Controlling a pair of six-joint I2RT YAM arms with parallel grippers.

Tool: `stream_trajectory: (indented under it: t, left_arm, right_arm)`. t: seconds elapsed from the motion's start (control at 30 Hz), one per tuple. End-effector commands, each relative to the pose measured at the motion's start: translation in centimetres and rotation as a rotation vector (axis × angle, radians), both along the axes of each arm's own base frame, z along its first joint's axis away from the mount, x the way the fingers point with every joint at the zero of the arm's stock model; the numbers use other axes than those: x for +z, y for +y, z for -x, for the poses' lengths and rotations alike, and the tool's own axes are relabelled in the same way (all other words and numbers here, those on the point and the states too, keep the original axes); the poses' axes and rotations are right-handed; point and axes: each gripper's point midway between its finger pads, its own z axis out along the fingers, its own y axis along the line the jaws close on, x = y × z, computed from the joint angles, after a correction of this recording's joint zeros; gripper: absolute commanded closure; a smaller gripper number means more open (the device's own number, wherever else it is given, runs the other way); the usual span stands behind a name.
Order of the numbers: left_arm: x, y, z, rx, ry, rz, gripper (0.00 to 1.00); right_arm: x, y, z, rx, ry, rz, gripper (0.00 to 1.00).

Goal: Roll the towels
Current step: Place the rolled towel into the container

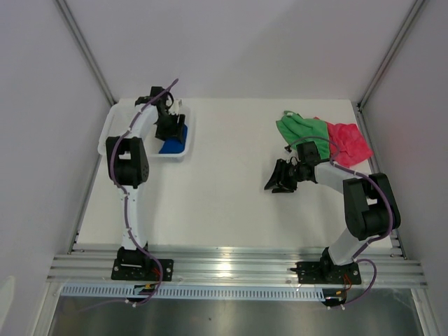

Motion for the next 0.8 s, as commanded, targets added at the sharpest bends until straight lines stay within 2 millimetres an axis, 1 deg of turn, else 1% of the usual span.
stream_trajectory:
  t: [0.0,0.13,0.2,0.3,0.37,0.4,0.43,0.53,0.6,0.67,0.77]
  left_arm:
    - [3.6,0.5,-0.2,0.037,-0.079,0.007,0.32]
    - [2.8,0.3,-0.1,0.041,-0.054,0.031,0.32]
    - [1.9,0.3,0.0,0.053,-0.032,0.034,0.32]
    - [1.7,0.7,-0.3,0.069,-0.033,0.017,0.32]
    - [2.1,1.3,-0.5,0.095,-0.044,0.012,0.32]
    - [2.8,1.5,-0.7,0.127,-0.06,0.03,0.32]
    - [3.1,1.8,-0.8,0.133,-0.071,0.029,0.32]
    - [3.5,2.1,-1.1,0.154,-0.092,0.044,0.31]
    - [3.1,1.9,-1.0,0.143,-0.08,0.053,0.31]
    - [2.1,1.7,-0.4,0.137,-0.042,0.056,0.32]
    - [1.3,2.0,-0.3,0.139,-0.024,0.043,0.32]
  right_arm:
    - [0.8,-0.1,-0.4,-0.01,-0.014,0.001,0.53]
    - [1.1,-0.2,-0.4,-0.009,-0.015,0.002,0.53]
    - [1.2,-0.2,-0.5,-0.007,-0.019,0.003,0.53]
    - [1.4,-0.2,-0.5,-0.005,-0.02,0.006,0.53]
    - [1.5,-0.2,-0.6,-0.004,-0.026,0.009,0.53]
    - [1.7,-0.2,-0.6,-0.004,-0.029,0.008,0.53]
    - [1.7,-0.2,-0.7,-0.005,-0.03,0.009,0.53]
    - [1.8,-0.3,-0.7,-0.003,-0.036,0.01,0.53]
    - [1.9,-0.3,-0.8,-0.006,-0.036,0.01,0.53]
    - [1.8,-0.2,-0.8,-0.004,-0.035,0.01,0.53]
    - [2.0,-0.2,-0.8,-0.003,-0.039,0.009,0.53]
